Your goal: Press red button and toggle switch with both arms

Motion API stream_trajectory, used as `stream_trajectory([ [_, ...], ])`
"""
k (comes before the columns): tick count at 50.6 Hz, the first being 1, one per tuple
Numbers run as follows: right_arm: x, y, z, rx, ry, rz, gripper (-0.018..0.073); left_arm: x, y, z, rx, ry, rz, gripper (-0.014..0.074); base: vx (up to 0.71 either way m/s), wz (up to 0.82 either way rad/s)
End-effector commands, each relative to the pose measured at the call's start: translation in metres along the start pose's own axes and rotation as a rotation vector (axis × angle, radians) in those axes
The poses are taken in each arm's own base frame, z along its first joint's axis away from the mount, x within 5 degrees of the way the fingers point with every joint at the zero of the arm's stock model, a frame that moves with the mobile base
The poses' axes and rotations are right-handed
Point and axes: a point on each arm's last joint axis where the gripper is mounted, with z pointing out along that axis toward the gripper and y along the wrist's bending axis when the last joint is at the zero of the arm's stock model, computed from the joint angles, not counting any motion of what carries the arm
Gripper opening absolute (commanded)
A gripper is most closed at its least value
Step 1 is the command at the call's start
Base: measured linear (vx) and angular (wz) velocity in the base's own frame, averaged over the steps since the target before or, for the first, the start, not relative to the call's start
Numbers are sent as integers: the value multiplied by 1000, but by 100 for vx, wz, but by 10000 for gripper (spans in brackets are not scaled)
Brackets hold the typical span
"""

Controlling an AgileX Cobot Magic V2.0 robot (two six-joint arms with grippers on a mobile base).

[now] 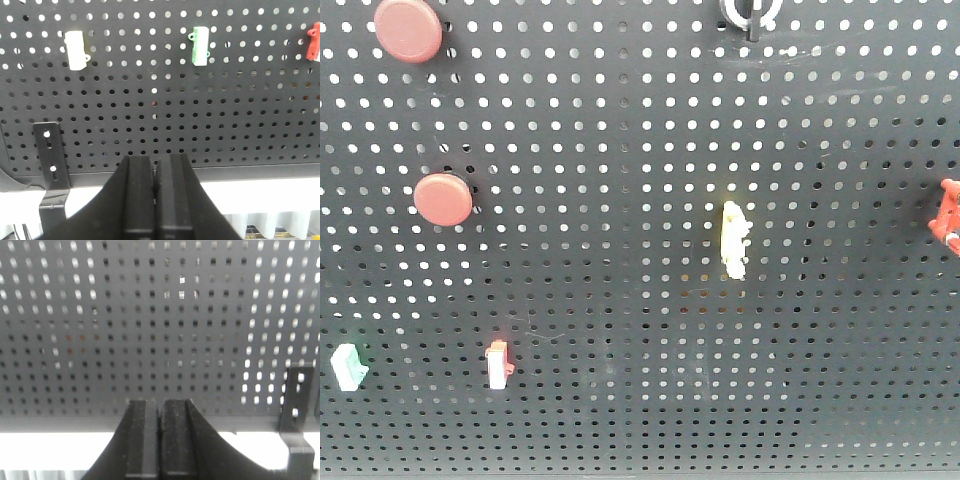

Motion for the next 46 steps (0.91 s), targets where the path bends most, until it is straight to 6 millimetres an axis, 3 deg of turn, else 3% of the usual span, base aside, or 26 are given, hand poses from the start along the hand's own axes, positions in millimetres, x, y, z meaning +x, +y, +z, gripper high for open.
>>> stream_trajectory([
  [1, -7, 0, -1, 2, -111, -7, -3, 1, 0, -1, 0, -72, -3, 1, 0, 0],
  [7, -13, 0, -2, 0, -164, -7, -3, -4, 0, -1, -1, -124, -6, 1, 0, 0],
  [13, -39, 0, -6, 1, -257, -7, -3, -28, 0, -6, 0, -315, -28, 1, 0, 0],
  [17, -67, 0, -12, 4, -318, -16, -3, -58, 1, -14, 5, -476, -46, 1, 0, 0],
  [23, -117, -2, -21, 14, -370, -46, -3, -119, 0, -35, 8, -655, -19, 1, 0, 0],
  [33, -206, -4, -24, 28, -416, -50, -3, -219, -1, -59, -17, -664, 84, 1, 0, 0],
  [40, -245, -5, -6, 28, -421, -50, -3, -269, 0, -52, -31, -609, 92, 1, 0, 0],
  [46, -255, -5, 15, 26, -390, -50, -3, -286, 1, -31, -35, -528, 90, 1, 0, 0],
])
